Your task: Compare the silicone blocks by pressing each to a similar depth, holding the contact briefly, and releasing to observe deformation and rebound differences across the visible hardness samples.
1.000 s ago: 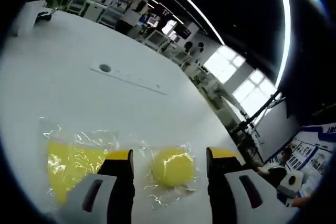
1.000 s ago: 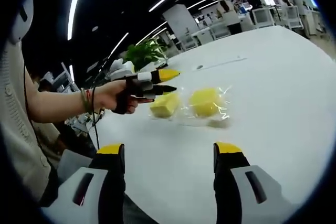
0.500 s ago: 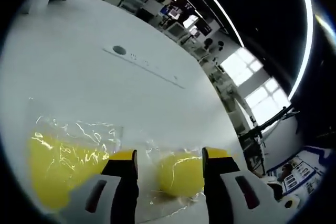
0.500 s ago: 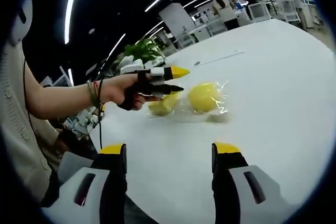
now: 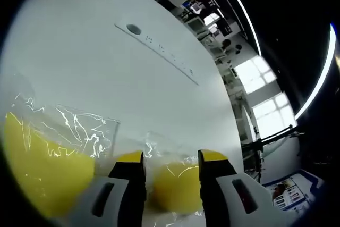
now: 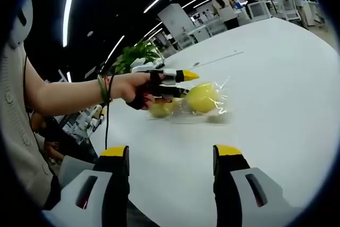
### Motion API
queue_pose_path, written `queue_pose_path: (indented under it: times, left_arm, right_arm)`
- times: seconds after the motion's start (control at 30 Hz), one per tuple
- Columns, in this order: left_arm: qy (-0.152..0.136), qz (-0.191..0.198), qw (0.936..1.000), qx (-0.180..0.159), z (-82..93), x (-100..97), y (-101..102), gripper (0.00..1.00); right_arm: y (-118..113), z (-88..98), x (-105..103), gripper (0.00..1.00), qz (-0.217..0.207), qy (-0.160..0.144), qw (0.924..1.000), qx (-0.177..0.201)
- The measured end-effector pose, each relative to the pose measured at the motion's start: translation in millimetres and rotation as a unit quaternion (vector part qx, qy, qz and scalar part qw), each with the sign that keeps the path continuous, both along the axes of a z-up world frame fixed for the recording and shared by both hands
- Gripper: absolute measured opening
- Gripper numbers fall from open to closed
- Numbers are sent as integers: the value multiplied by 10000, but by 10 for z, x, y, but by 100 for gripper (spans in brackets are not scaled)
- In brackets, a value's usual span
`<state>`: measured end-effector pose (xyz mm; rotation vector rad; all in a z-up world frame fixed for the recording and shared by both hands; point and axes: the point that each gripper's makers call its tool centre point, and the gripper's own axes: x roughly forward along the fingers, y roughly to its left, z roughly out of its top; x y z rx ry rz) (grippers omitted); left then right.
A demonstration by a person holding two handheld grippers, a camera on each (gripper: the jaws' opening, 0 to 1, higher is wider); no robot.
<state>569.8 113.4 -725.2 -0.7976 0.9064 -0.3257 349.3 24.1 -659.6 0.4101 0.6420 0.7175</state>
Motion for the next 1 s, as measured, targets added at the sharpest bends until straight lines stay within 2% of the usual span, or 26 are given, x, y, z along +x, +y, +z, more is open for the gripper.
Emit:
queue_pose_path:
  times: [0.2, 0.27, 0.37, 0.6, 0.87, 1.0]
  left_arm:
    - [108, -4, 9999, -9, -35, 10, -11, 23]
    - [159, -90, 9997, 162, -84, -26, 14, 16]
    - [151, -100, 9998, 27, -77, -15, -24, 14]
    - [61, -104, 9999, -119, -70, -19, -22, 0]
    - [170, 74, 9991, -376, -23, -44, -24, 0]
    - [61, 40, 9988, -479, 71, -80, -38, 0]
  right_arm:
    - [-27, 4, 34, 58, -24, -11, 10000, -22]
    - [-32, 6, 39, 58, -29, 0, 10000, -17]
    - [-36, 8, 46, 58, -27, -6, 10000, -30]
    - [-32, -4, 45, 56, -25, 26, 10000, -31]
    - [-3, 11, 56, 55, 30, 6, 10000, -24]
    - [-9, 48, 75, 55, 13, -49, 10000, -13]
